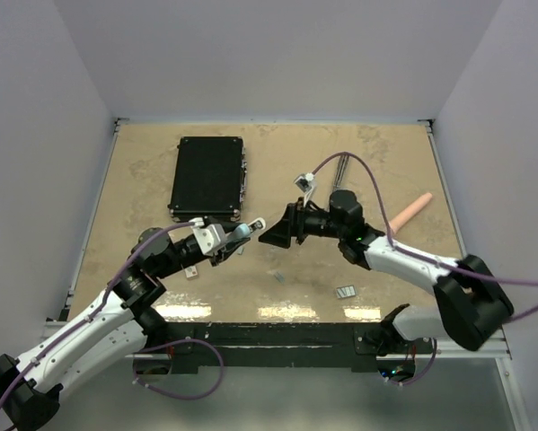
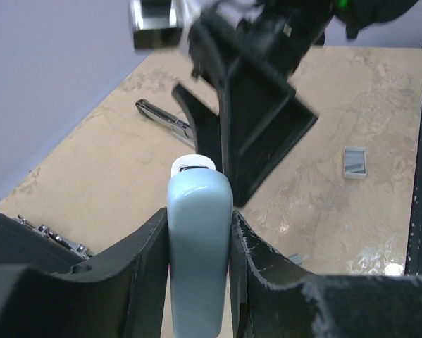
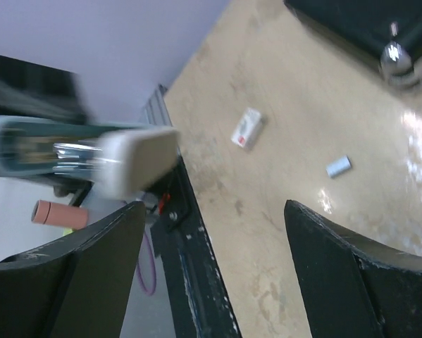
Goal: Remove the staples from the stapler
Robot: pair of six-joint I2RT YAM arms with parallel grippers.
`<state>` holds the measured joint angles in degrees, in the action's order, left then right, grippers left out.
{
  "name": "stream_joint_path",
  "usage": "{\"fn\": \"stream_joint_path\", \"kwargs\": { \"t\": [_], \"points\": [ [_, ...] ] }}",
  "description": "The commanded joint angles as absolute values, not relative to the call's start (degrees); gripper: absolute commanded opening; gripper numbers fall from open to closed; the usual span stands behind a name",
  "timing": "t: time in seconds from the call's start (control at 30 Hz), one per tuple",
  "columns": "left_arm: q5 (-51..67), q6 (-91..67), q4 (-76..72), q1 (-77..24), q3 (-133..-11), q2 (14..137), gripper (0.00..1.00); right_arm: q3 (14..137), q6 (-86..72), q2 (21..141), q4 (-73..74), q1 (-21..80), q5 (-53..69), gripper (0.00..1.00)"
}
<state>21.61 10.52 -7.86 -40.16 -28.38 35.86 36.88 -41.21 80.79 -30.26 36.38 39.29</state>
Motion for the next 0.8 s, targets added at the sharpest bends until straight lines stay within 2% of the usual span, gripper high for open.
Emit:
{"fn": "stream_joint_path", "kwargs": {
  "t": [0.0, 0.13, 0.2, 0.33, 0.47, 0.77],
  "points": [
    [21.6, 12.7, -7.3, -40.3, -30.6, 35.1, 0.0, 40.0, -38.1, 71.1, -25.6, 36.5, 35.0, 0.86],
    [23.5, 12.9, -7.5, -40.3, -30.4, 35.5, 0.0, 43.2, -37.7, 72.9, -24.1, 36.6, 37.9, 0.96],
    [24.6, 12.7, -7.6, -40.3, -30.5, 35.9, 0.0, 44.6, -37.3, 73.8, -23.8, 36.6, 38.3, 0.96],
    [24.8, 12.4, -8.0, -40.2, -30.4, 36.0, 0.0, 45.9, -37.1, 74.1, -23.2, 36.5, 38.0, 0.93],
    [24.6, 12.3, -8.0, -40.3, -30.3, 35.5, 0.0, 46.0, -37.1, 75.6, -23.5, 36.6, 38.1, 0.82],
    [24.3, 11.3, -9.9, -40.2, -30.3, 35.1, 0.0, 45.4, -38.1, 81.1, -27.1, 38.1, 39.6, 0.78]
  ]
}}
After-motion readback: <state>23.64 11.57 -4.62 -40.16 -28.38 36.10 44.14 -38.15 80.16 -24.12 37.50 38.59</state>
